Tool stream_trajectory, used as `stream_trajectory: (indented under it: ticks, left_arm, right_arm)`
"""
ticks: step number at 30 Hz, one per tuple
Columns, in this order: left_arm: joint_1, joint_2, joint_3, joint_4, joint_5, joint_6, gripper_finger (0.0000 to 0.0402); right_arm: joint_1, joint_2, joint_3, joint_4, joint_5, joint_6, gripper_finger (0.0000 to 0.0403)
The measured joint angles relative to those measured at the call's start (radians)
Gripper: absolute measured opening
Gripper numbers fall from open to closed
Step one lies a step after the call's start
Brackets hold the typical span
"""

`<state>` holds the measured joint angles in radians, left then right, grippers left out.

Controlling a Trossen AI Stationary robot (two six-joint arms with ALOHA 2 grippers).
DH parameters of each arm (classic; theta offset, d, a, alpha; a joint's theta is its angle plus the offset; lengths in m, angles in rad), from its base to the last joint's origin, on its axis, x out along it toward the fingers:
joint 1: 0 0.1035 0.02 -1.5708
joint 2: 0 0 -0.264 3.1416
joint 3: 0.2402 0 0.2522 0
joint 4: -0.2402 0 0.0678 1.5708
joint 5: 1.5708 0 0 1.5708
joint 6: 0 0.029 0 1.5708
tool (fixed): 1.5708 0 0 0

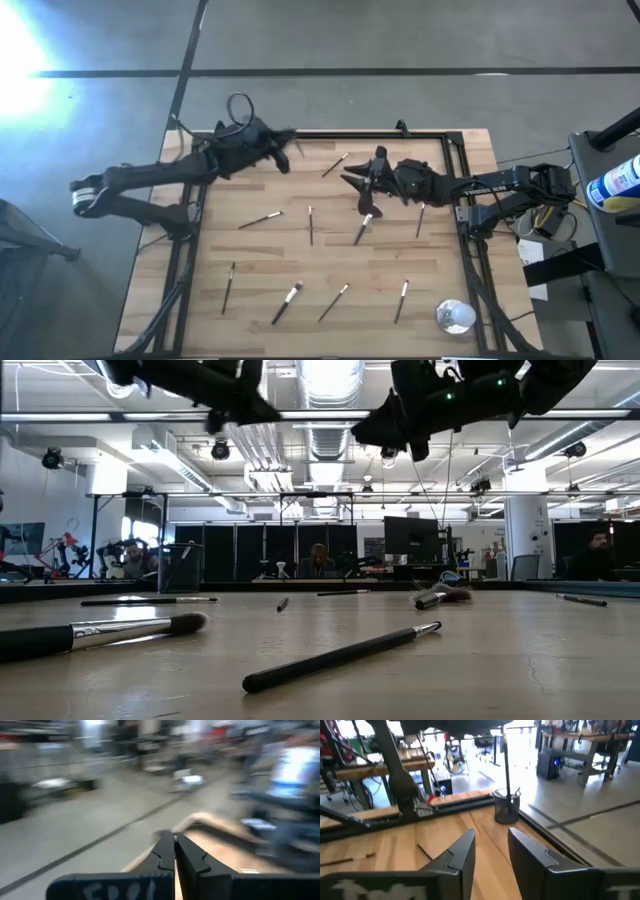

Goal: Put items in baskets/containers
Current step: Put the eyeshadow brush into the holder

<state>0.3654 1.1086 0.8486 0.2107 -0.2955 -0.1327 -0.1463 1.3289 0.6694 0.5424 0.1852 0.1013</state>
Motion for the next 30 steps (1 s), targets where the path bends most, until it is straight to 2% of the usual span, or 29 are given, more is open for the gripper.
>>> stream_trajectory:
  ticks: [4,7,13,19,23,30]
  left_arm:
    - [0.058,-0.086,0.0,-0.158,-0.251,0.006,0.0]
    - [0.123,-0.105,0.0,-0.186,-0.317,0.047,0.0]
    - [0.312,-0.044,-0.002,-0.225,-0.315,0.054,0.0]
    - [0.447,0.047,-0.002,-0.231,-0.259,0.049,0.0]
    - [0.483,0.11,-0.003,-0.264,-0.236,0.028,0.0]
    - [0.486,0.197,-0.017,-0.306,-0.218,-0.016,0.0]
  right_arm:
    - [0.0,0.0,-0.009,-0.008,0.0,-0.001,0.0068]
    - [0.0,0.0,-0.013,-0.006,0.0,-0.006,0.0044]
    - [0.0,0.0,-0.019,-0.006,0.0,-0.008,0.0013]
    - [0.0,0.0,-0.031,-0.006,0.0,-0.006,0.0009]
    - [0.0,0.0,-0.036,-0.005,0.0,-0.004,0.0008]
    - [0.0,0.0,-0.038,-0.006,0.0,-0.008,0.0008]
